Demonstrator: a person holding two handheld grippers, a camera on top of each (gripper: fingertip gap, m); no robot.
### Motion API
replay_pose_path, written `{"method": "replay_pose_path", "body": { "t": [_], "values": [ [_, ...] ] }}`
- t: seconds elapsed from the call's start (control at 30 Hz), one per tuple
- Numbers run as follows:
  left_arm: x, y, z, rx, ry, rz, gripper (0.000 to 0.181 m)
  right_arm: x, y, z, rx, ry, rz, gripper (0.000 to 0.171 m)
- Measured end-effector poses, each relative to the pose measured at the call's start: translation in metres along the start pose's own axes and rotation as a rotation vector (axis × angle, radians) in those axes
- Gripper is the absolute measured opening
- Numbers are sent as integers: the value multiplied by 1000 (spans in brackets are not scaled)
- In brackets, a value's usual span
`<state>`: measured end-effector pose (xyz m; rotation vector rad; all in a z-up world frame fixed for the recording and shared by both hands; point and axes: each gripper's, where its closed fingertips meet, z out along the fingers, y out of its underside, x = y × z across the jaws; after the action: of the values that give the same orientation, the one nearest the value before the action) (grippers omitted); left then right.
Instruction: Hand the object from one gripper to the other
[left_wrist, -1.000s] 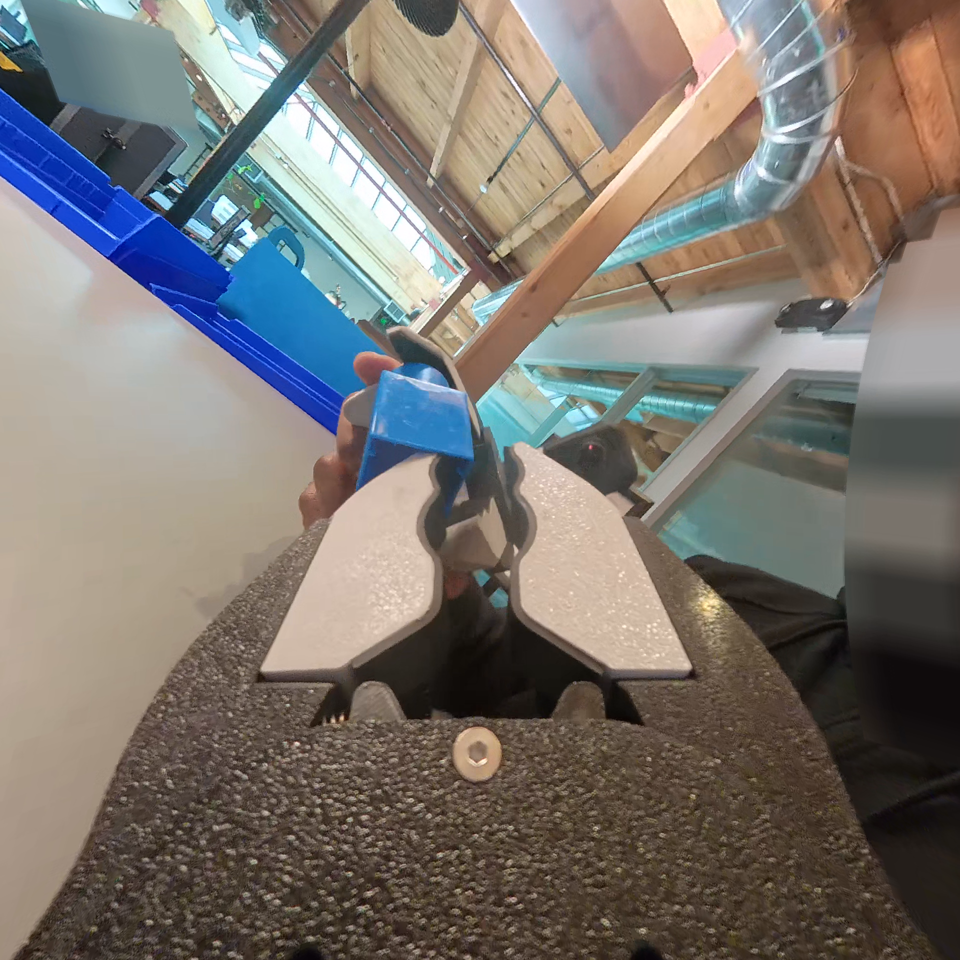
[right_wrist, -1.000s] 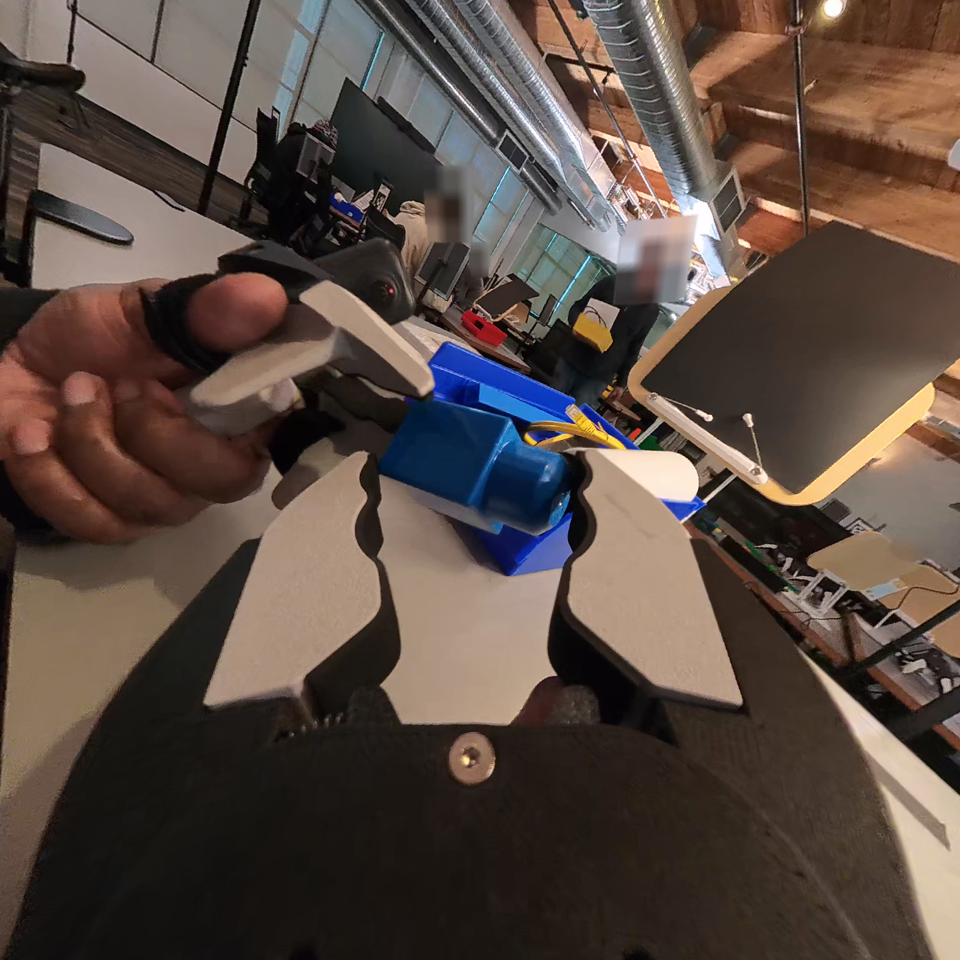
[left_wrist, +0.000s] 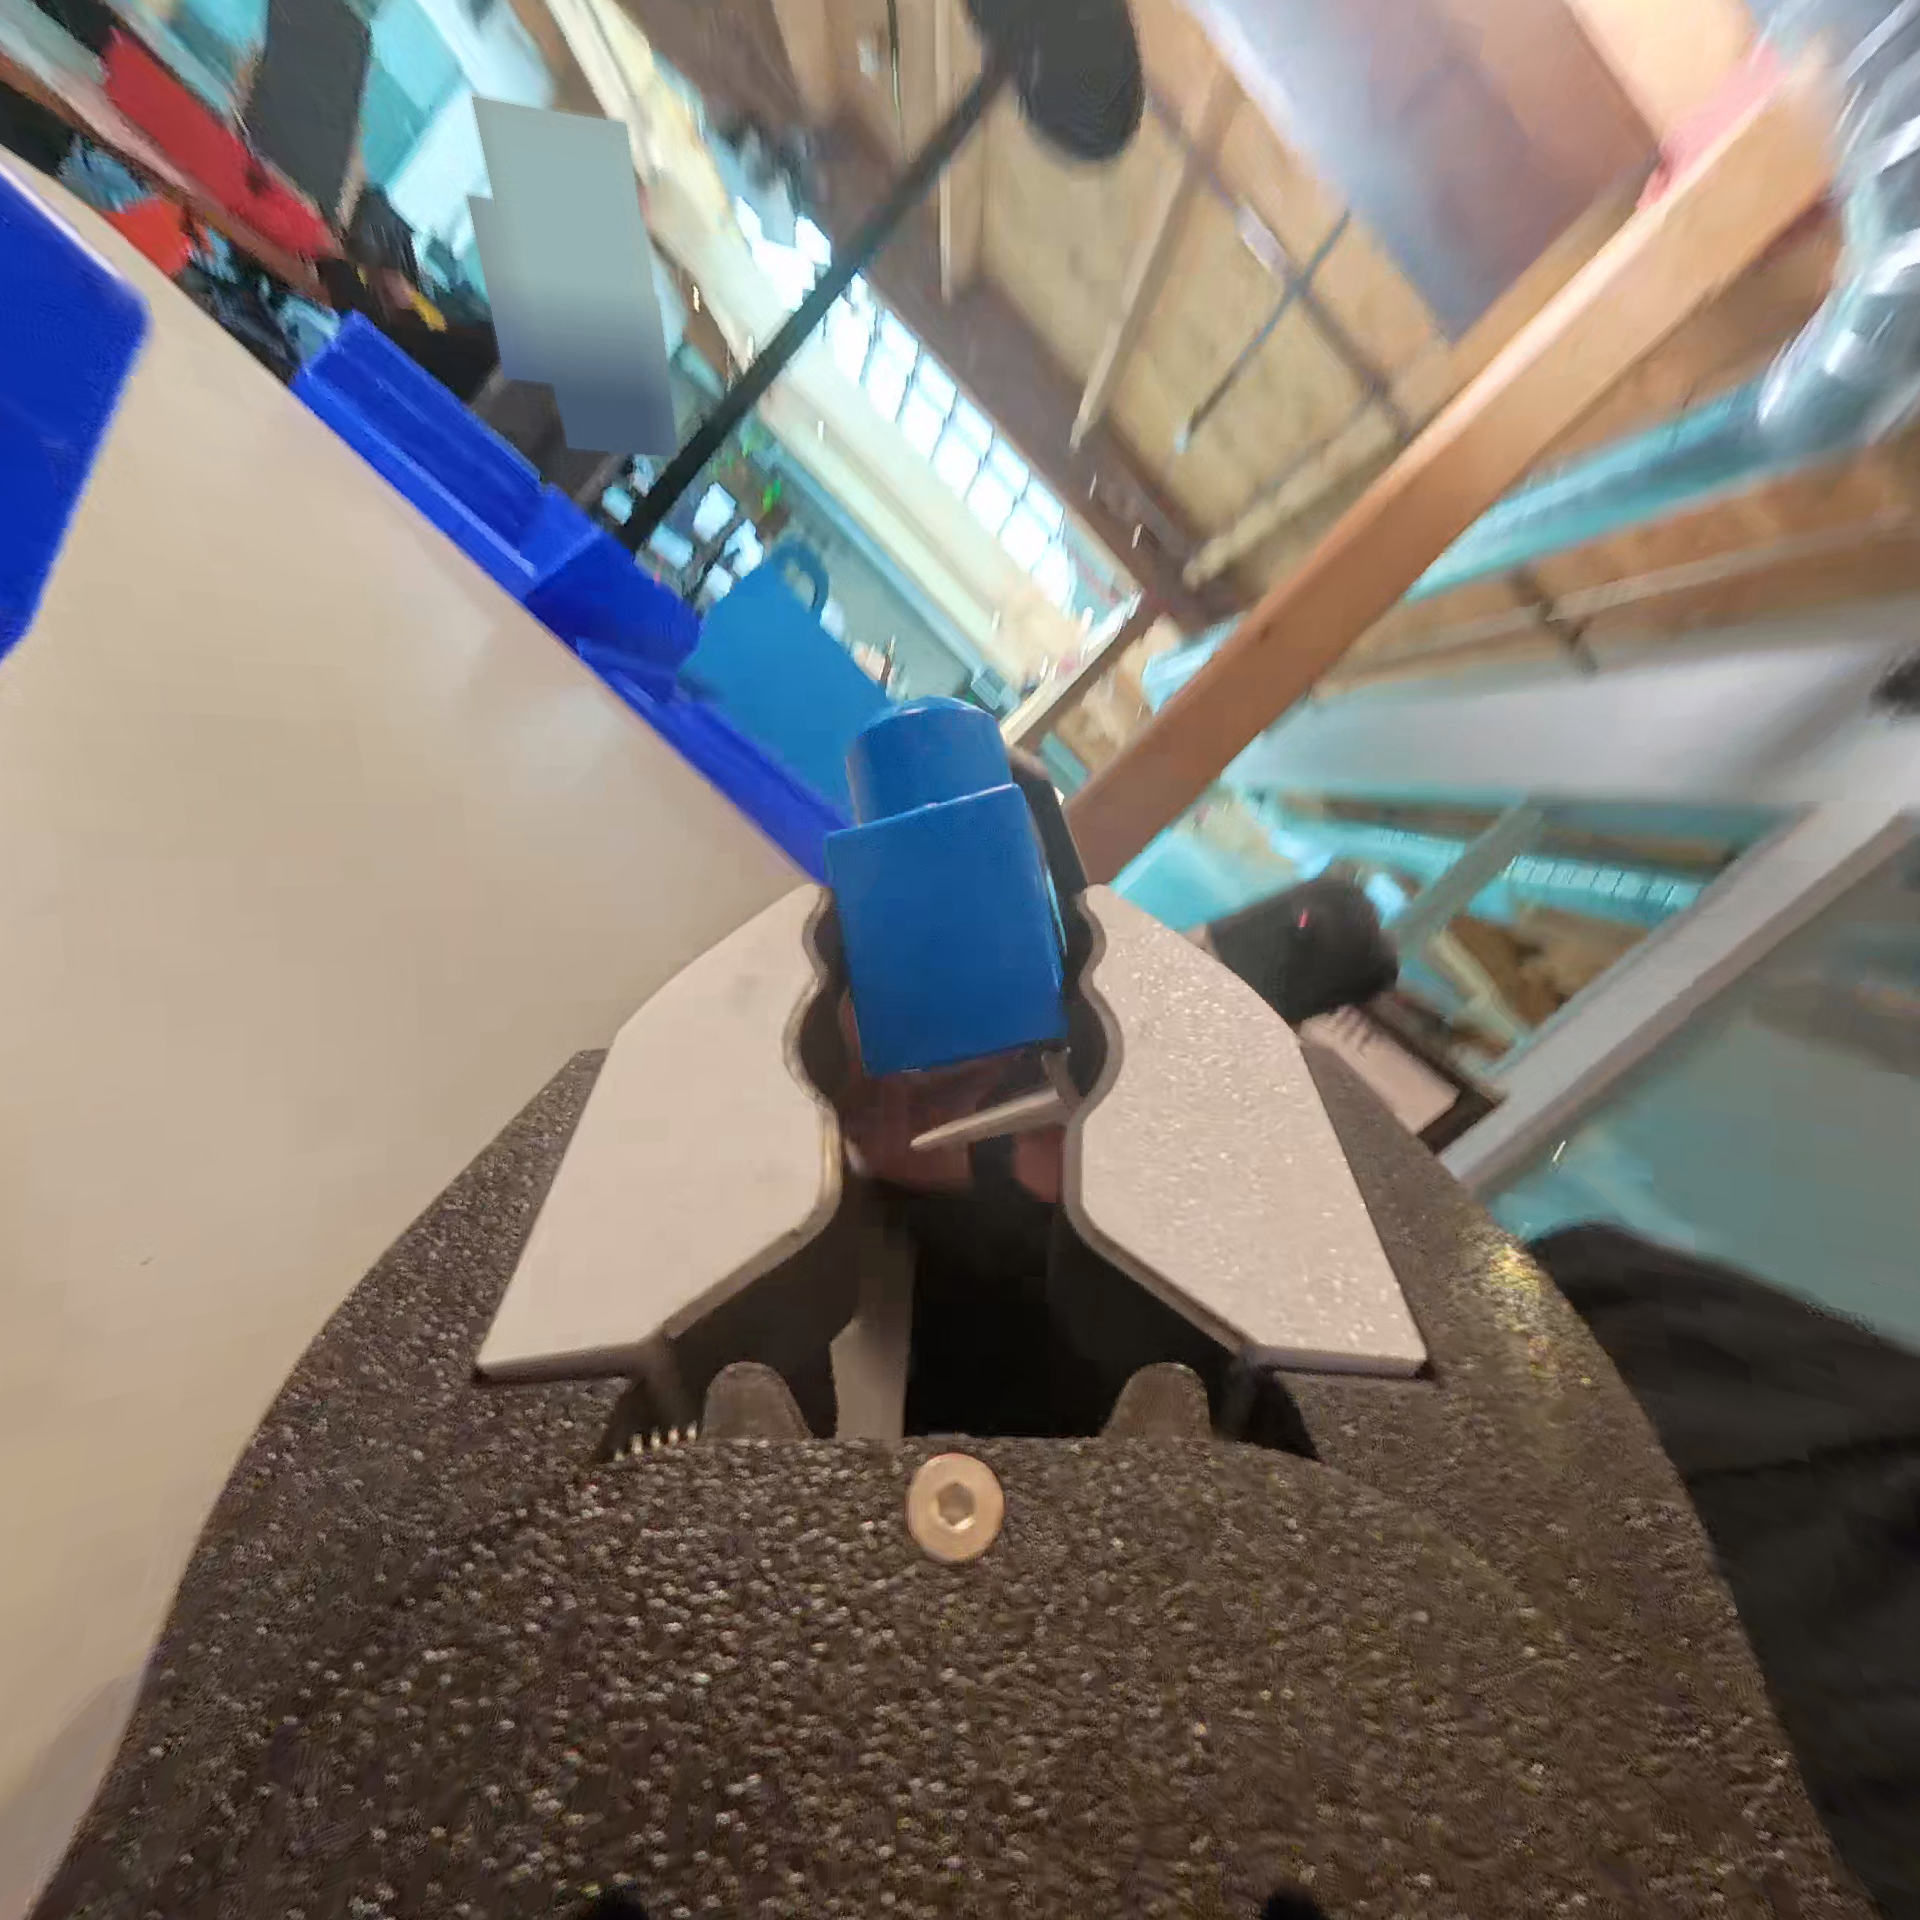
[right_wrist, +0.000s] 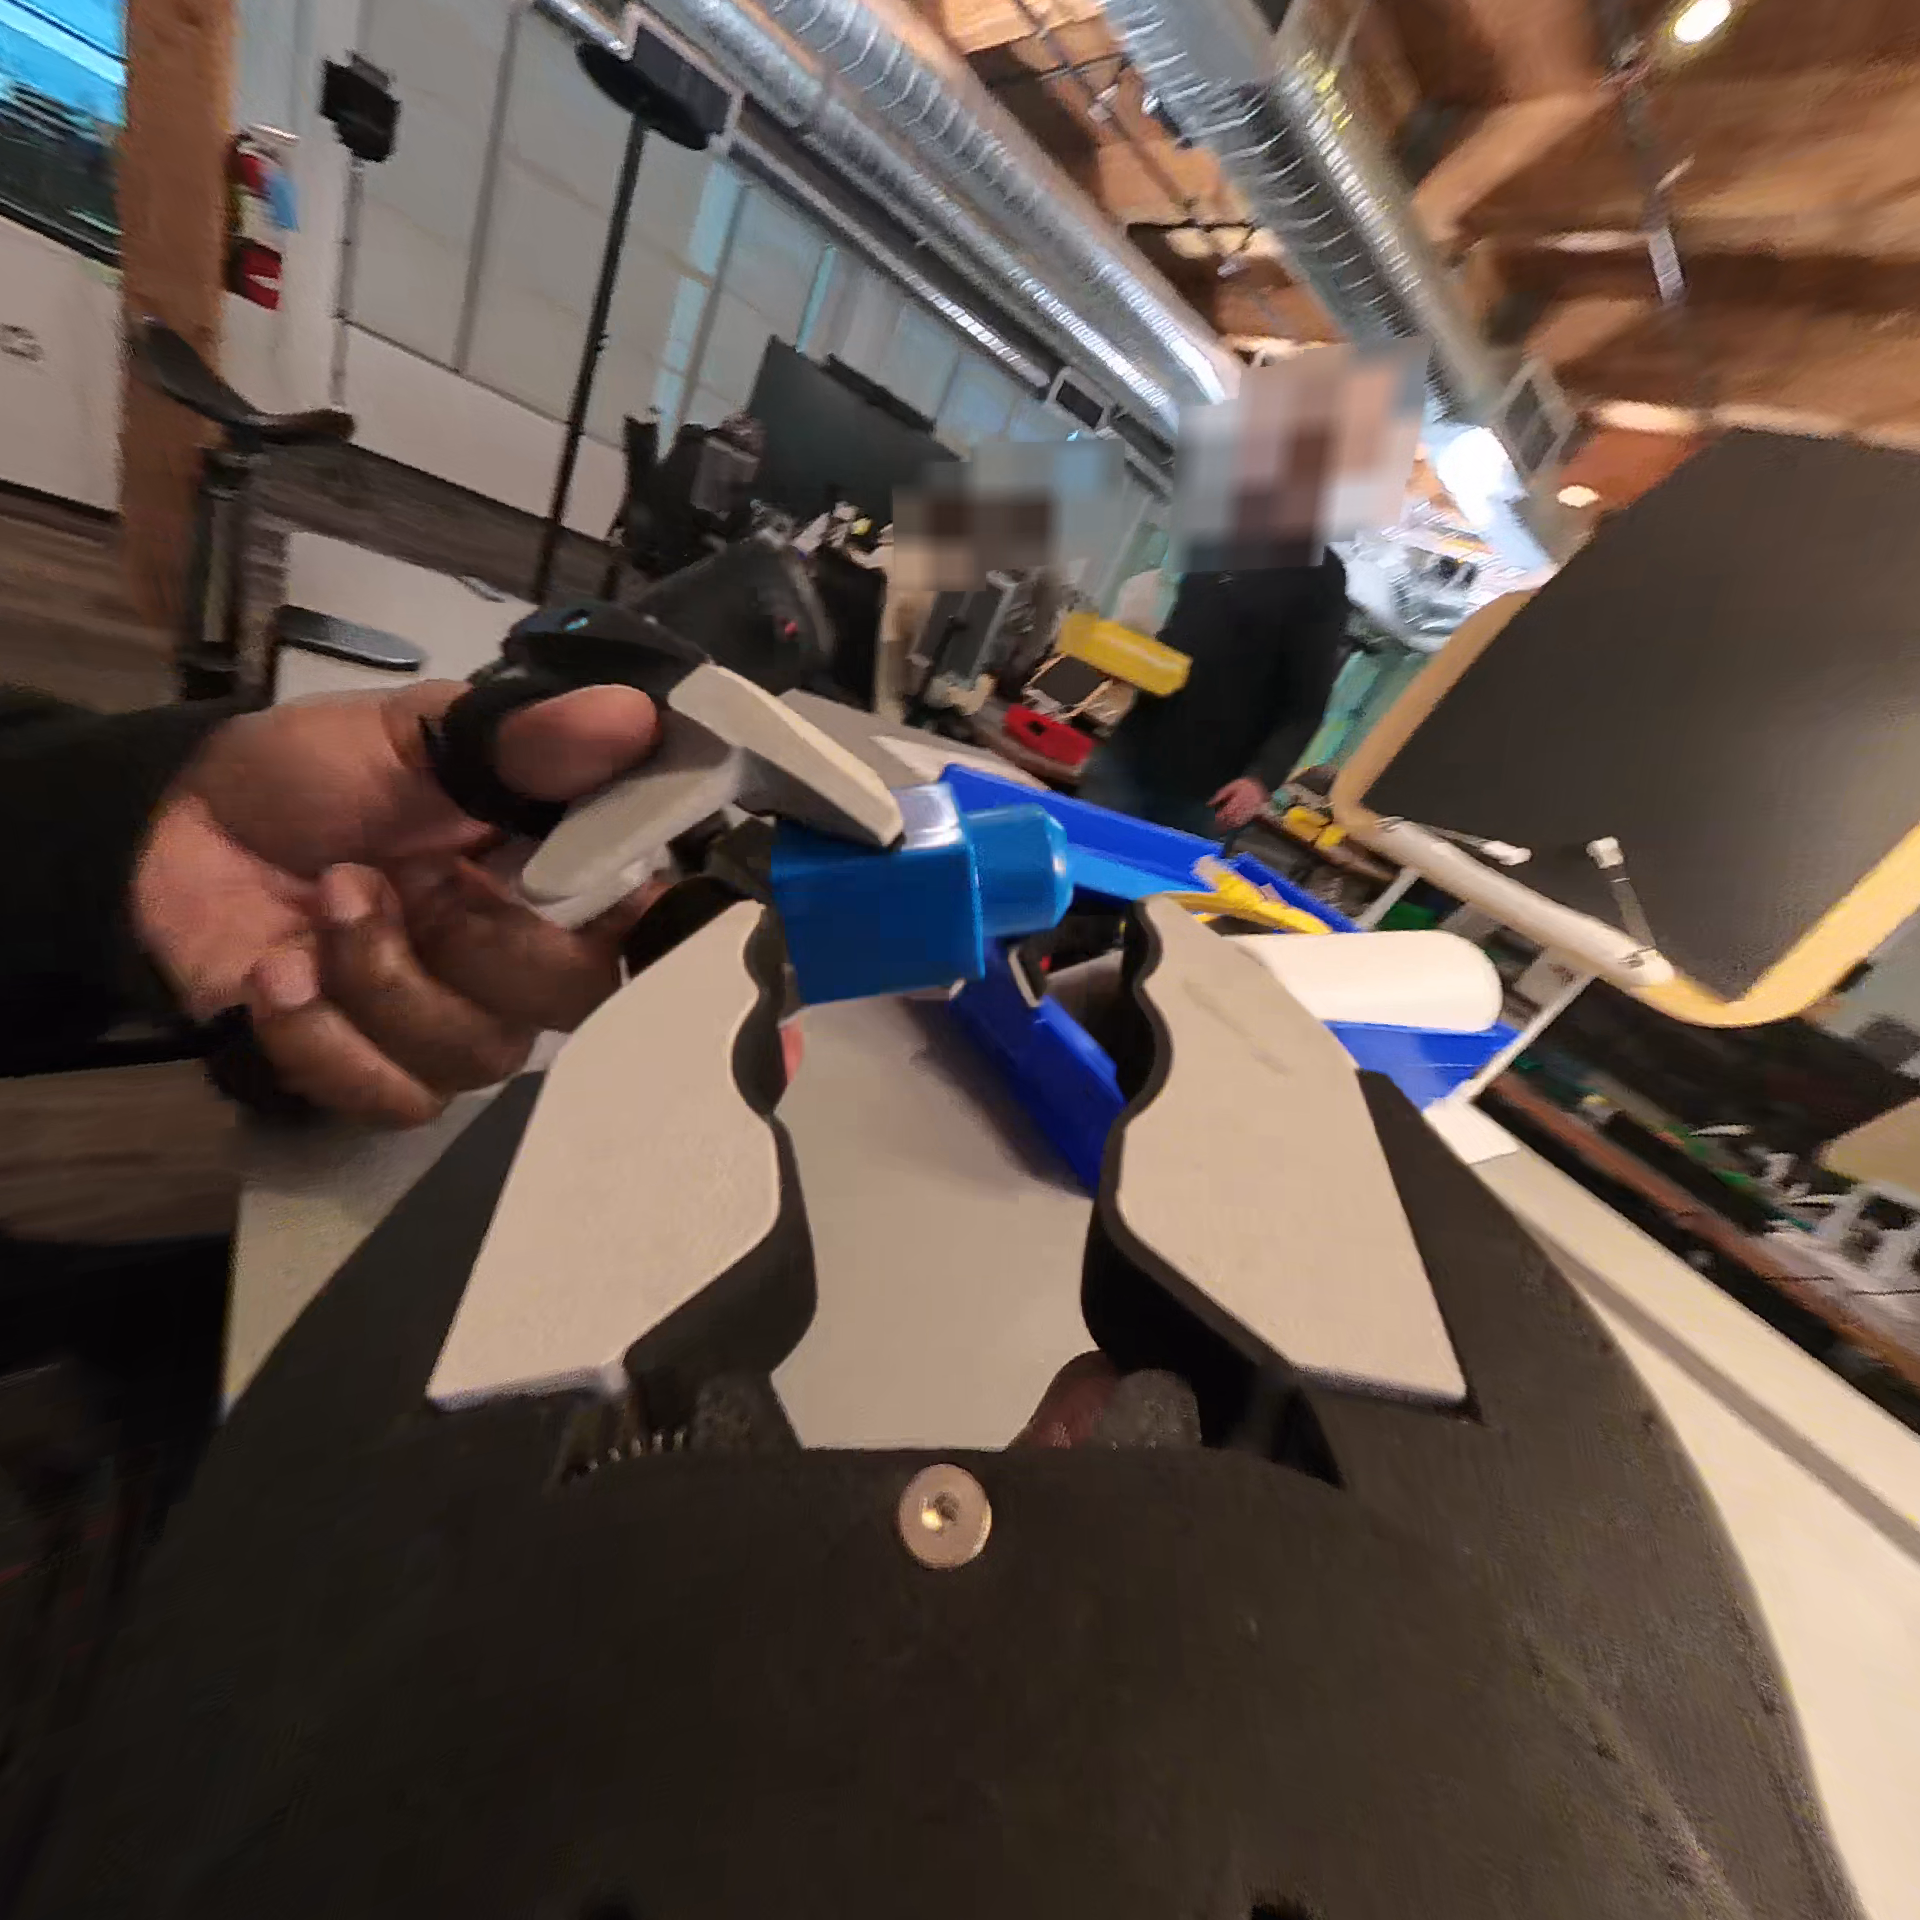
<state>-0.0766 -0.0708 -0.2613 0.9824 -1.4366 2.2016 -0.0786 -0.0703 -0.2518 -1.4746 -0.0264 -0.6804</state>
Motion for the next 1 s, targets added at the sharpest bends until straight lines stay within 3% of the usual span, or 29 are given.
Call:
{"method": "replay_pose_path", "body": {
  "t": [0.1, 0.23, 0.3, 0.63, 0.73, 0.83, 1.0],
  "values": [
    [-4, -14, -1, 192, 25, -115, 42, 1, -9, -5, 37, 53, -77, 56],
    [-4, -11, 4, 298, 84, -241, 42, -7, -1, 2, -34, 85, -224, 55],
    [-3, -8, 6, 308, 82, -238, 42, -6, 4, 5, -70, 116, -275, 53],
    [4, 0, 13, 290, 2, -95, 39, 7, 2, 3, -102, 275, -430, 5],
    [10, 2, 15, 209, 5, 15, 51, 16, 1, -3, -63, 222, -239, 2],
    [13, 0, 11, 111, -46, 256, 64, 26, 2, -10, 0, 102, 68, 1],
    [42, 16, 0, -70, 49, 715, 80, -4, -16, -25, 152, -492, 780, 1]
  ]
}}
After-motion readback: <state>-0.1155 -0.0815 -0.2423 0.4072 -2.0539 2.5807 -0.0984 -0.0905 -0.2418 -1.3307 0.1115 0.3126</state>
